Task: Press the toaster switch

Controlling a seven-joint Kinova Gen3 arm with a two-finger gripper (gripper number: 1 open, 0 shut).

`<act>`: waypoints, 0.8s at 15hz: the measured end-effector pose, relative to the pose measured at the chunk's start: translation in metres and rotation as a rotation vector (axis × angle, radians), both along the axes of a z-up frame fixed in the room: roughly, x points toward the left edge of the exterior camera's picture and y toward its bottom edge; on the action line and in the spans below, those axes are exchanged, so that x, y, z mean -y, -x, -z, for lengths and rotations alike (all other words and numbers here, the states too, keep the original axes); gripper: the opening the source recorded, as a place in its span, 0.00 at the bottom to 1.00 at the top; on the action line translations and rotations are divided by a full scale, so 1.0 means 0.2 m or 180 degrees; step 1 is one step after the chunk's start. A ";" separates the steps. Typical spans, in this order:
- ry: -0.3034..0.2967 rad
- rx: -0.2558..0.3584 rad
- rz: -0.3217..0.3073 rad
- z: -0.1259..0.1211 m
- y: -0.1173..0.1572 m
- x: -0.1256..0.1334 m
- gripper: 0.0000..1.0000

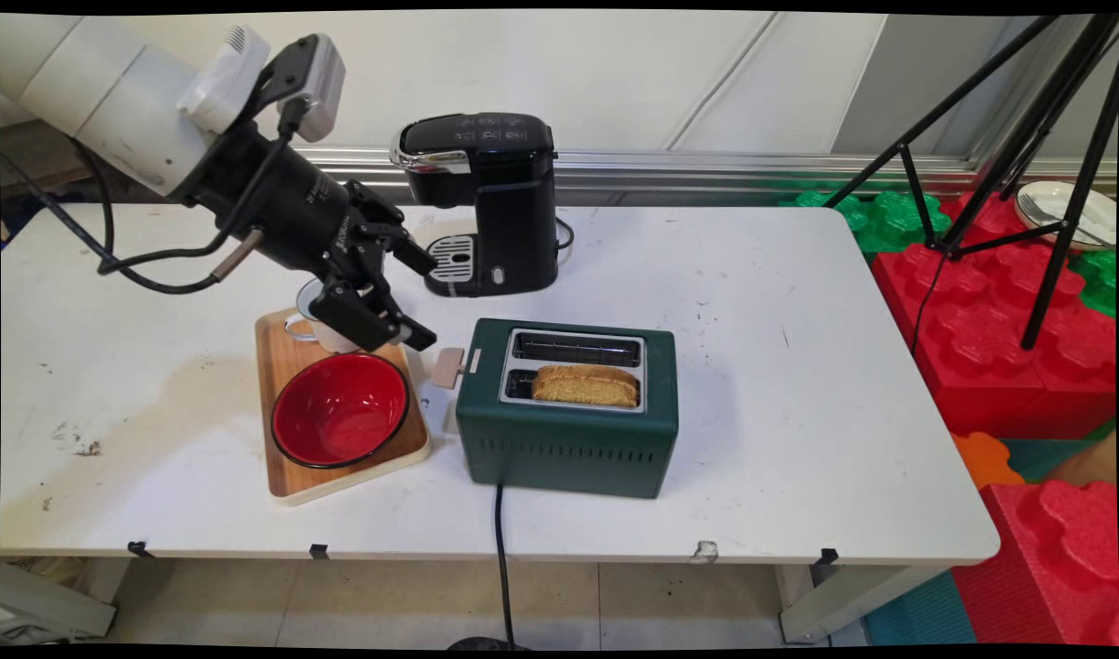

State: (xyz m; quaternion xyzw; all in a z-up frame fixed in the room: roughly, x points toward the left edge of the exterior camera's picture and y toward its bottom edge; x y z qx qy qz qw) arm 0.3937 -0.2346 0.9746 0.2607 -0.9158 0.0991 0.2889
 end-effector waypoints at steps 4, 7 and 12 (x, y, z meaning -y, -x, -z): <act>-0.0015 -0.0008 0.0033 0.01 -0.03 0.00 1.00; -0.0027 -0.0008 0.0049 0.02 -0.05 0.00 0.00; -0.0042 0.0025 0.0058 0.05 -0.08 0.00 0.00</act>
